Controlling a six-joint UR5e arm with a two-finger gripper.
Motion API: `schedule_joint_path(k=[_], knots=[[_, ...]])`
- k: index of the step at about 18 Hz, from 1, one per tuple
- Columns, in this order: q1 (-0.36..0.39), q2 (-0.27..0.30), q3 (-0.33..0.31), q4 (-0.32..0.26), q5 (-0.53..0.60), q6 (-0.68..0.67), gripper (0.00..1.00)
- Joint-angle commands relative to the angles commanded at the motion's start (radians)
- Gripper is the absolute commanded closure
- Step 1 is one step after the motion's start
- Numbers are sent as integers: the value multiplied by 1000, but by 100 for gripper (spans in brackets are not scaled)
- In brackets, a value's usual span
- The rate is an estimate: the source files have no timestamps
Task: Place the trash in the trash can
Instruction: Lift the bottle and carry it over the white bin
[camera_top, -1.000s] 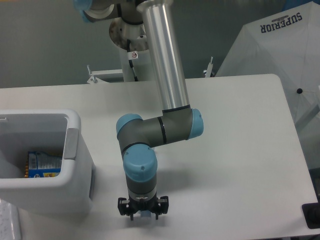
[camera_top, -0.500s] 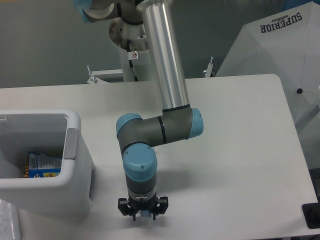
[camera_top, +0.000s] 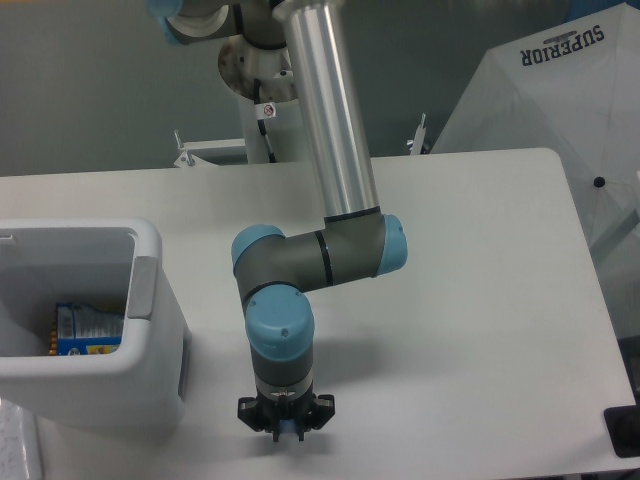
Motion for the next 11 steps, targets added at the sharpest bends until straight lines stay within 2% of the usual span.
schedule_joint_path(k=[2,5,10,11], knots=[[15,52,24,3,-2,2,74],[78,144,113,9,-17,-17,75],[120,238,189,17,-49,-184,75],[118,261,190,38,-43,-225,75]])
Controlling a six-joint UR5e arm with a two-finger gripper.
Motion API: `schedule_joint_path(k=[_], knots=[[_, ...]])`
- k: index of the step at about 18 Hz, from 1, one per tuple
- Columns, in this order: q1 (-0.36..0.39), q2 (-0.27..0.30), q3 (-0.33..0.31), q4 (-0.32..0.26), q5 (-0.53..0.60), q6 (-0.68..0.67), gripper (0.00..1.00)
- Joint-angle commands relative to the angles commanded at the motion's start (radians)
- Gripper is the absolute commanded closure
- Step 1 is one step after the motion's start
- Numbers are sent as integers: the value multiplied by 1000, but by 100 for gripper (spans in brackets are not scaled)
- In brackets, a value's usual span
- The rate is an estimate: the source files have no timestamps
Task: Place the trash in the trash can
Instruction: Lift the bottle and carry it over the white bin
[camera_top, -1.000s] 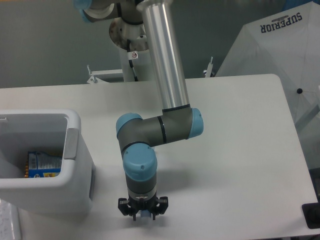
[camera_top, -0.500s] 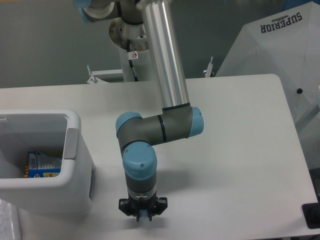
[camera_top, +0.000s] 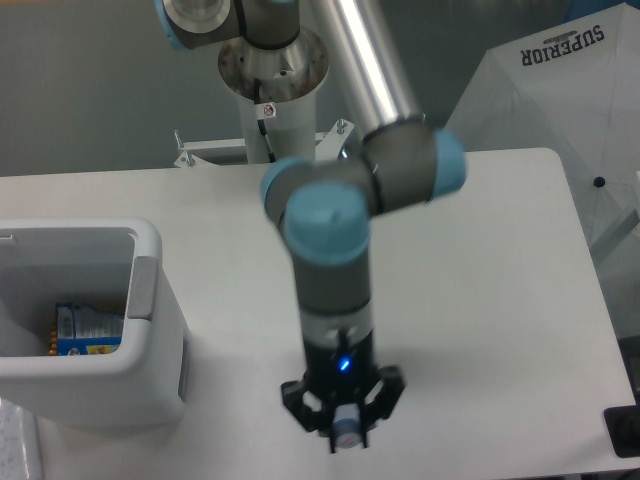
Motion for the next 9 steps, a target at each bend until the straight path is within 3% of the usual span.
schedule_joint_path(k=[3,9], knots=[[-6,63,2,37,0,-85,75],[-83,140,28,43,-6,-56,74]])
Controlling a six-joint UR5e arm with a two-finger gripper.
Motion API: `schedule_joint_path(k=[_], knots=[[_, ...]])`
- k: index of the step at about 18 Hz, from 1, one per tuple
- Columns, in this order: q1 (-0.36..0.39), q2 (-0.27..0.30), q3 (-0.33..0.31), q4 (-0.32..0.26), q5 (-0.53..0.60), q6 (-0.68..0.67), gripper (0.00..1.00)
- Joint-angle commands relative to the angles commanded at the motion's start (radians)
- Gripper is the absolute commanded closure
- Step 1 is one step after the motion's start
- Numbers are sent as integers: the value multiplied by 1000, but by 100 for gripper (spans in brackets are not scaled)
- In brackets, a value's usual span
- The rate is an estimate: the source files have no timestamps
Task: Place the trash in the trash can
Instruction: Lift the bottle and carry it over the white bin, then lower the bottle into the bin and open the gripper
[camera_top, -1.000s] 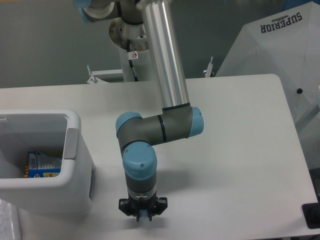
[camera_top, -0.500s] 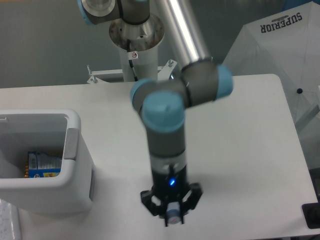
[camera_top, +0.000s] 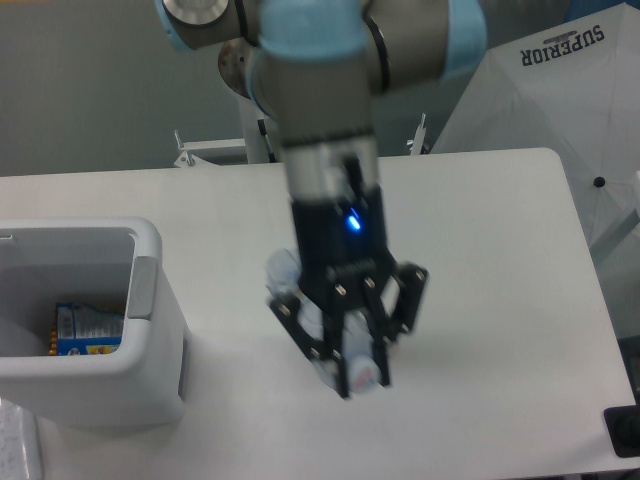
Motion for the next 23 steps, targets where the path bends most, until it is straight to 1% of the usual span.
schedule_joint_path(k=[2,4,6,9,12,15,17,20,23], knots=[[-61,6,20,2,-2,15,74],[-90,8,43,2,-6,20,75],[-127,8,52,2,-11,20,74],[-189,-3,46,2,-11,22,74],[-219,-17,61,0,-14,20,74],[-253,-34,57,0,-14,11,74],[-278,-35,34,0,-14,11,74],[-295,-44,11,0,-14,11,74],[-310,-70,6,0,-14,11,74]])
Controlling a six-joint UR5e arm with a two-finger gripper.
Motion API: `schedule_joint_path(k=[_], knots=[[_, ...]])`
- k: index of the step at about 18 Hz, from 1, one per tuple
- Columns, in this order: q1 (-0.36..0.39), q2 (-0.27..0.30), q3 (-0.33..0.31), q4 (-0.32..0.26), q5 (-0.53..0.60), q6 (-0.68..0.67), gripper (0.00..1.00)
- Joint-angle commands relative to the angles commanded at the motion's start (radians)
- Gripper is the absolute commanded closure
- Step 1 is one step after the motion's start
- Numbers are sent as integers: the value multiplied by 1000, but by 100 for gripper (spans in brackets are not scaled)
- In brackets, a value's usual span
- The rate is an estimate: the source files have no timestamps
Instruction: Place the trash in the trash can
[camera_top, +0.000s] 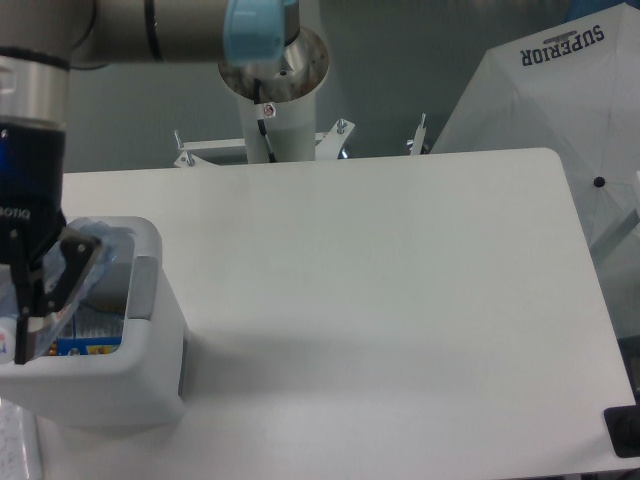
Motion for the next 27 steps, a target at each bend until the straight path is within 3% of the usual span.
schedule_joint_path(k=[4,5,7,9,10,11,12,14,20,27], knots=[[-3,-14,-11,0,0,3,72],[-3,-15,-12,0,0,5,69],[-3,-15,-15,0,0,9,51],[-3,-15,-17,0,0,11,49],[-2,-11,-21,0,0,11,41],[0,-5,-32,0,0,14,26],[4,0,-44,0,2,14,0],[24,4,-63,0,2,-11,0],[205,5,-81,0,6,5,0],[365,15,-199,-8,110,277,0]])
